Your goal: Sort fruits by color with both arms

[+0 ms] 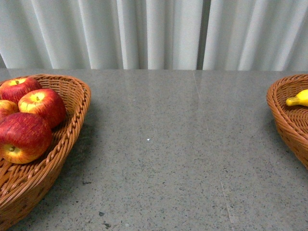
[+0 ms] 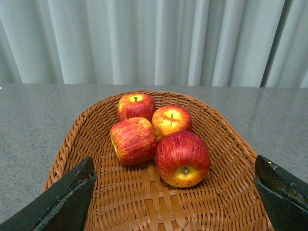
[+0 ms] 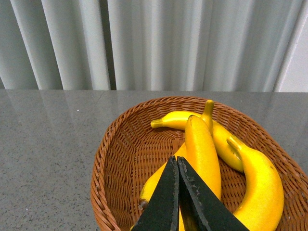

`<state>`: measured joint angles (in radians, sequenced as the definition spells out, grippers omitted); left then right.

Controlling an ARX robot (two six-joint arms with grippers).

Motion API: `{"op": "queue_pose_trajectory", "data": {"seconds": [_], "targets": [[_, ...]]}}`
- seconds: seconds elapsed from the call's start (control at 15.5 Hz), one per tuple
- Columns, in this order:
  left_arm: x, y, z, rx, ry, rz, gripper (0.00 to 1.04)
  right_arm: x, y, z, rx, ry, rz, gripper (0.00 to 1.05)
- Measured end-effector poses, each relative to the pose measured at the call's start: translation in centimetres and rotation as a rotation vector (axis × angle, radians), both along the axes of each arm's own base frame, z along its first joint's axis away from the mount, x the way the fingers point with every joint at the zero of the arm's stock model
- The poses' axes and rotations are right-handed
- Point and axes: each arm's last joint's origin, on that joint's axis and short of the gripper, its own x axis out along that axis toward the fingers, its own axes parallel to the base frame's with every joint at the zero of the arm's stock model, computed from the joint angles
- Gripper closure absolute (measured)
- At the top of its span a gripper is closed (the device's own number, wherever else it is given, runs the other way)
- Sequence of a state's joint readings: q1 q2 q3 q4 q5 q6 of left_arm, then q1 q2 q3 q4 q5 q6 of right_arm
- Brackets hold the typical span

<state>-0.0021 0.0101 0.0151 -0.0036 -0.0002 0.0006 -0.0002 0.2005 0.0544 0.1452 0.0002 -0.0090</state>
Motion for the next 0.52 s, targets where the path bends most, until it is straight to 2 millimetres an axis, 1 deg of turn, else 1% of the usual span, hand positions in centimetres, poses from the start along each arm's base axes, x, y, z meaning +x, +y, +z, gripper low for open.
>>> {"op": "queue_pose_trajectory", "data": {"seconds": [0.06,0.13,0.19,0.26,0.32,0.52], "targets": [[0.0,0.0,0.0,0.000,0.000,0.000,0.07,-0.1,0.0,-0.1,0.000,-0.001,0.000,1.03],[0.0,0.0,0.0,0.000,0.000,0.000,0.07,-0.6,0.0,-0.5,0.000,0.034,0.000,1.03],[0.0,0.0,0.0,0.000,0.000,0.001,0.07,-1.1,0.0,-0.9,0.001,0.014,0.001,1.03],[0.0,0.0,0.0,0.000,0.000,0.000,0.07,-1.3,0.0,-0.8,0.001,-0.025,0.001,1.03],[0.0,0.0,0.0,0.000,0.001,0.000,0.07,-1.2,0.0,-1.2,0.001,-0.011,0.000,1.03],[0.0,0.0,0.0,0.000,0.000,0.000,0.07,-1.2,0.0,-1.2,0.001,-0.005,0.000,1.03]]}}
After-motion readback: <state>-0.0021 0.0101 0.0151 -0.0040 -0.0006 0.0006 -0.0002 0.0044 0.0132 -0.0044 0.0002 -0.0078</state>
